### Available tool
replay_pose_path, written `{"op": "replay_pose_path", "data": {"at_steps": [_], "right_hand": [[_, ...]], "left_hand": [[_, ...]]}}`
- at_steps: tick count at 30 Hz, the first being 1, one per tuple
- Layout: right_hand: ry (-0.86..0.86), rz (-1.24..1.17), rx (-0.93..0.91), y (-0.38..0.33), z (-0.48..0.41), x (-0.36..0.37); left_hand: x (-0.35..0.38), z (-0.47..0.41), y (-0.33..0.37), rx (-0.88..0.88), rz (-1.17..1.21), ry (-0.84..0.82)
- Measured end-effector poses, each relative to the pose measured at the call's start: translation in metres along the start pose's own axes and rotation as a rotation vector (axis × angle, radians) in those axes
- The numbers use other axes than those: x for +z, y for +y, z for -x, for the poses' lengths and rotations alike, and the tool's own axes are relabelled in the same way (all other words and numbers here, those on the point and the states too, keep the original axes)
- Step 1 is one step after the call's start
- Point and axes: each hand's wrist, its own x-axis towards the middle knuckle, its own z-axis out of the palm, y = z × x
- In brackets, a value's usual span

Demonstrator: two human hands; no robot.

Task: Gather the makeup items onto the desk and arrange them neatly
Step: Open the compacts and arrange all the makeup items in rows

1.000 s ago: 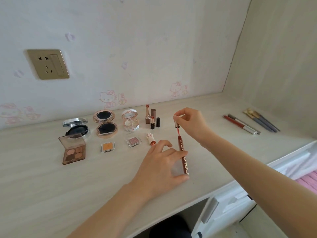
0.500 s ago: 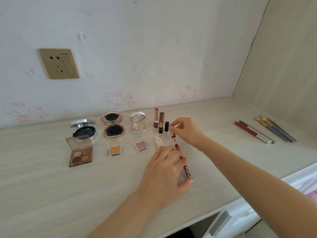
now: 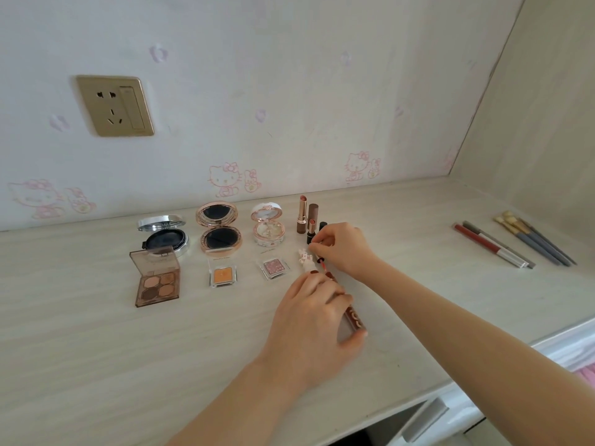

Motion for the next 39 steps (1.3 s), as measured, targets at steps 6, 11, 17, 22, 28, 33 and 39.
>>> {"op": "replay_pose_path", "data": {"at_steps": [6, 11, 17, 22, 28, 33, 39], "right_hand": [[0.013, 0.004, -0.005, 0.002, 0.000, 0.000], [0.020, 0.016, -0.020, 0.003, 0.006, -0.007], [0.019, 0.027, 0.011, 0.016, 0.027, -0.036], [0.008, 0.059, -0.008, 0.036, 0.059, -0.068], [0.027, 0.165, -0.018, 0.072, 0.095, -0.103], [0.088, 0.209, -0.008, 0.110, 0.117, -0.131], [0.223, 0.249, 0.045, 0.154, 0.129, -0.162]], "left_hand": [[0.001, 0.000, -0.002, -0.010, 0.025, -0.001], [0.003, 0.000, -0.004, -0.018, 0.033, -0.003], [0.004, 0.001, -0.002, -0.009, 0.037, -0.008], [-0.001, -0.002, 0.004, 0.045, -0.008, -0.025], [0.004, -0.022, 0.018, 0.080, 0.007, -0.101], [0.026, -0.067, 0.037, 0.060, 0.091, -0.168], [0.072, -0.132, 0.071, 0.034, 0.206, -0.251]]}}
